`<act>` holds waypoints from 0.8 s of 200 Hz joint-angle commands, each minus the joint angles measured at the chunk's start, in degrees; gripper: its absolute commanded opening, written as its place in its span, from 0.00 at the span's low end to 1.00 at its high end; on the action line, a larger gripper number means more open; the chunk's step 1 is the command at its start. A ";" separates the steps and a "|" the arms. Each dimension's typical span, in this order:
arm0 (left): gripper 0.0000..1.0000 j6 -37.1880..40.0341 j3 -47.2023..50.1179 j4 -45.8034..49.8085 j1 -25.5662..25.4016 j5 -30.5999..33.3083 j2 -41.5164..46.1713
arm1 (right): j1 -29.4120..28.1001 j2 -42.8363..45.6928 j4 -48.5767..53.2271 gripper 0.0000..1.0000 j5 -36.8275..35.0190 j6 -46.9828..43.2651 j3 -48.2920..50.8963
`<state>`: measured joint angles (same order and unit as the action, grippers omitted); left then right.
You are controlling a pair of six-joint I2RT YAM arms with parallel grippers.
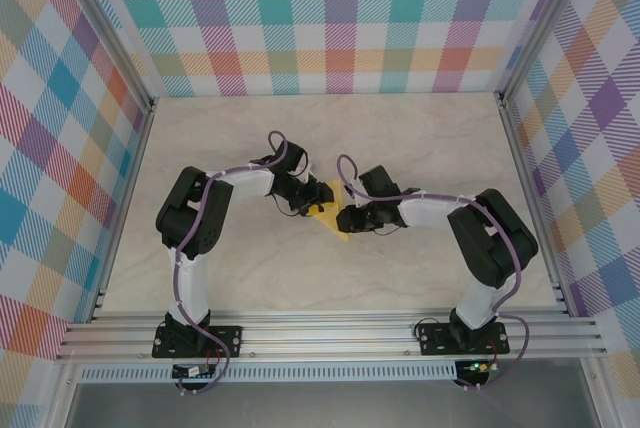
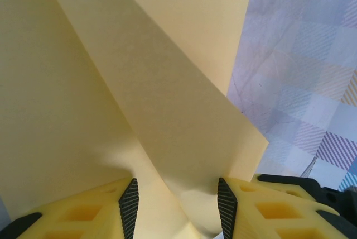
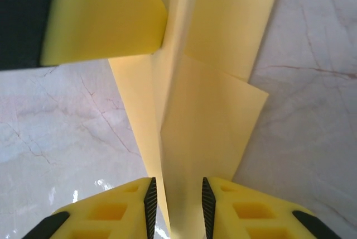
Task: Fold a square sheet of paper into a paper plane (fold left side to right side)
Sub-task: Third fold the triangle at the center of the table.
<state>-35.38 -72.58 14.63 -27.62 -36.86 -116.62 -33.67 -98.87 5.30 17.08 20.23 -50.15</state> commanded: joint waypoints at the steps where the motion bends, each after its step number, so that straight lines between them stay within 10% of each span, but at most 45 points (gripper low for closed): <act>1: 0.44 0.21 0.31 1.72 -0.33 2.56 1.91 | 0.44 3.50 3.22 0.31 -1.52 -1.71 1.14; 95: 0.53 3.42 6.50 11.07 2.39 9.02 17.80 | 0.89 8.96 4.44 0.19 3.83 -2.33 2.58; 160: 0.32 2.84 7.48 7.14 0.34 2.45 17.57 | 0.89 2.52 1.29 0.15 10.75 -0.67 0.93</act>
<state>-33.01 -65.06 22.52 -26.15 -30.83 -98.74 -32.99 -92.77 8.12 23.38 19.07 -48.12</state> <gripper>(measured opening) 0.351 0.156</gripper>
